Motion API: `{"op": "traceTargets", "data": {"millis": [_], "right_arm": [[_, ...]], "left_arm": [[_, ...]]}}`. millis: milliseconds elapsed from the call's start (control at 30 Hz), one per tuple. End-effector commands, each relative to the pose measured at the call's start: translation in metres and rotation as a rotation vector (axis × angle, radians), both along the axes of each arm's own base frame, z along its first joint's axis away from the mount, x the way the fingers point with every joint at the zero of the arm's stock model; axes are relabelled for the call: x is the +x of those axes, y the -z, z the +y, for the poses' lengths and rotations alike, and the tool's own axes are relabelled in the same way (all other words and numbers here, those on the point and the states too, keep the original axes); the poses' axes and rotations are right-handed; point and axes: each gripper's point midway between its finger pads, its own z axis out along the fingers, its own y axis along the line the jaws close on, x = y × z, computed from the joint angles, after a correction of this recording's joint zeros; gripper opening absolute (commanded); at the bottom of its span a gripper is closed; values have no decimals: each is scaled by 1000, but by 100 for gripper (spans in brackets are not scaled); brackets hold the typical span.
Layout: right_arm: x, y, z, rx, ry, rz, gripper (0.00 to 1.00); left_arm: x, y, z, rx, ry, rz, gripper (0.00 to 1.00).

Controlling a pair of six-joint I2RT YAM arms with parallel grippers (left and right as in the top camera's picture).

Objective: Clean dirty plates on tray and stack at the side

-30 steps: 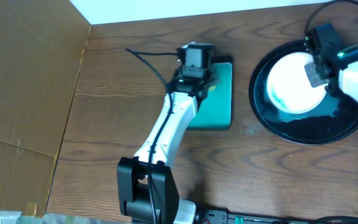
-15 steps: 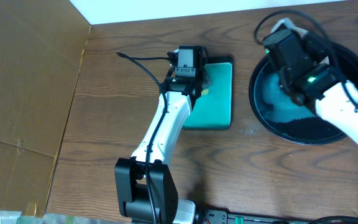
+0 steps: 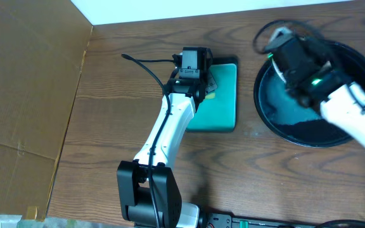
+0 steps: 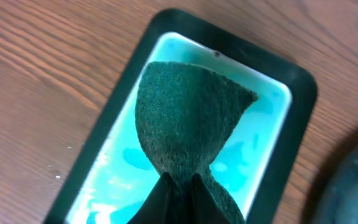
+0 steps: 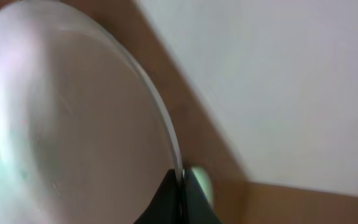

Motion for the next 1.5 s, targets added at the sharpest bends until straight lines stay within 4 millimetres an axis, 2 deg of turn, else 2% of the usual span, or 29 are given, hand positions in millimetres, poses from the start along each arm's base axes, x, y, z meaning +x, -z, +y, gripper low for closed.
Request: {"op": "traceTargets", "data": {"millis": [0, 67, 167, 333, 500, 667, 733, 800, 933, 1200, 1333, 1467], "right_arm": [[3, 14, -2, 444, 54, 138, 1], [2, 28, -10, 595, 76, 244, 1], [7, 46, -34, 779, 161, 346, 1], [17, 90, -72, 912, 333, 444, 1], [15, 142, -76, 969, 420, 572, 1], [16, 184, -75, 968, 489, 625, 1], [16, 198, -75, 961, 498, 640, 1], [16, 207, -75, 956, 506, 652, 1], [12, 224, -76, 944, 524, 680, 1], [9, 230, -82, 942, 633, 667, 1], [4, 231, -81, 952, 672, 679, 1], [2, 231, -77, 945, 665, 685, 1]], "left_arm": [[1, 1, -15, -79, 45, -2, 7], [3, 0, -28, -135, 92, -8, 7], [8, -6, -49, -220, 170, -35, 7], [14, -16, -82, -300, 268, -82, 7], [17, -25, -114, -306, 346, -129, 7], [19, -33, -145, -312, 409, -178, 7], [20, -30, -156, -310, 392, -184, 7], [20, -25, -166, -320, 386, -178, 7], [20, -6, -198, -347, 423, -159, 7], [18, 43, -264, -391, 504, -140, 7], [19, 60, -285, -389, 534, -156, 7], [26, 84, -281, -315, 490, -167, 7]]}}
